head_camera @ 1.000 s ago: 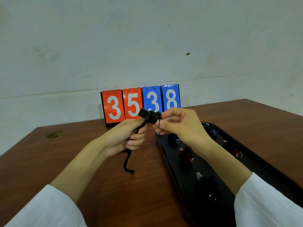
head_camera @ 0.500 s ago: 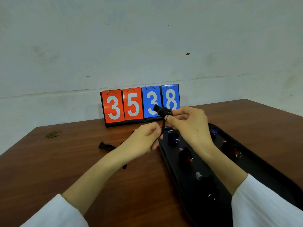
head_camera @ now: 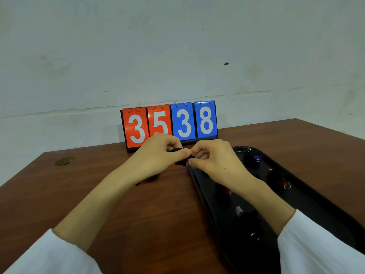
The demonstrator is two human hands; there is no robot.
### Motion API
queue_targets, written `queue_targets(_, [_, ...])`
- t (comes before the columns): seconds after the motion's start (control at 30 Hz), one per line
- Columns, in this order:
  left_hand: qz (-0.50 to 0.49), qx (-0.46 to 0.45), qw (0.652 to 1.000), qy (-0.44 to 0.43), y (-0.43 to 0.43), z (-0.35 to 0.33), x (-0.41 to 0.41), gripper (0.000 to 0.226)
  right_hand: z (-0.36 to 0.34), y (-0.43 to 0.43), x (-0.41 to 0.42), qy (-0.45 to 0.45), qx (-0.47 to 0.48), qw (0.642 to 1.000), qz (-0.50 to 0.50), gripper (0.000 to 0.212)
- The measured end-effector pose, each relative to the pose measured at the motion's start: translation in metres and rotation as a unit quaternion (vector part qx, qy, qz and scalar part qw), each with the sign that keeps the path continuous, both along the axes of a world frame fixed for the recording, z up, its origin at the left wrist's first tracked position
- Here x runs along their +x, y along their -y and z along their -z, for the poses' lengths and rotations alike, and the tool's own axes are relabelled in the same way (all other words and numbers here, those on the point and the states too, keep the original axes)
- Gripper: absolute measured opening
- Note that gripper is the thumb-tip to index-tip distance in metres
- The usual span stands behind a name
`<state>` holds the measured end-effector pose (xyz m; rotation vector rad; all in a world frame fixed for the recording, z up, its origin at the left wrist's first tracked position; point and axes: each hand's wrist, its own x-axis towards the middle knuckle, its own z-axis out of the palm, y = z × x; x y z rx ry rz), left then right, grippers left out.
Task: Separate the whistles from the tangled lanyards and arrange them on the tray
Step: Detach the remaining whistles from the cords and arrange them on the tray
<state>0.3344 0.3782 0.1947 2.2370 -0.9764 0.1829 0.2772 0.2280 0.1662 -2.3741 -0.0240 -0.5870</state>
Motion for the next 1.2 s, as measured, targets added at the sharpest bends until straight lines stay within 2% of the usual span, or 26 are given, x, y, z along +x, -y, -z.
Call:
queue_targets(0.13, [-0.011, 0.021, 1.0, 0.009, -0.007, -0.001, 0.008, 0.025, 0.0, -0.001, -0.001, -0.013, 0.011, 0.999, -0.039, 0.018])
queue_targets(0.27, [-0.011, -0.003, 1.0, -0.012, -0.01, 0.0, 0.014, 0.02, -0.002, -0.003, -0.005, -0.055, 0.042, 0.991, -0.115, 0.012])
queue_targets(0.43, [-0.002, -0.076, 0.989, -0.126, -0.015, 0.001, 0.021, 0.029, -0.009, -0.002, -0.008, -0.069, 0.155, 0.969, -0.178, 0.01])
queue_targets(0.53, [0.025, -0.069, 0.974, -0.216, -0.018, 0.003, 0.02, 0.037, -0.012, -0.002, -0.009, -0.083, 0.212, 0.953, -0.202, 0.01])
queue_targets(0.63, [0.071, -0.078, 0.948, -0.301, -0.015, 0.01, 0.014, 0.027, -0.014, -0.002, -0.01, -0.084, 0.258, 0.942, -0.198, 0.01])
queue_targets(0.77, [0.071, -0.115, 0.916, -0.377, -0.002, 0.018, 0.003, 0.036, -0.015, 0.001, -0.01, -0.072, 0.348, 0.92, -0.166, 0.01])
queue_targets(0.83, [0.072, -0.116, 0.918, -0.373, 0.003, 0.021, -0.001, 0.037, -0.015, 0.002, -0.009, -0.06, 0.372, 0.916, -0.142, 0.01])
queue_targets(1.07, [0.017, -0.126, 0.948, -0.291, 0.012, 0.025, 0.001, 0.026, -0.01, 0.008, -0.002, -0.007, 0.357, 0.933, -0.04, 0.011])
queue_targets(1.2, [0.028, -0.075, 0.974, -0.21, 0.012, 0.025, 0.001, 0.021, -0.006, 0.009, 0.002, 0.028, 0.292, 0.956, 0.024, 0.012])
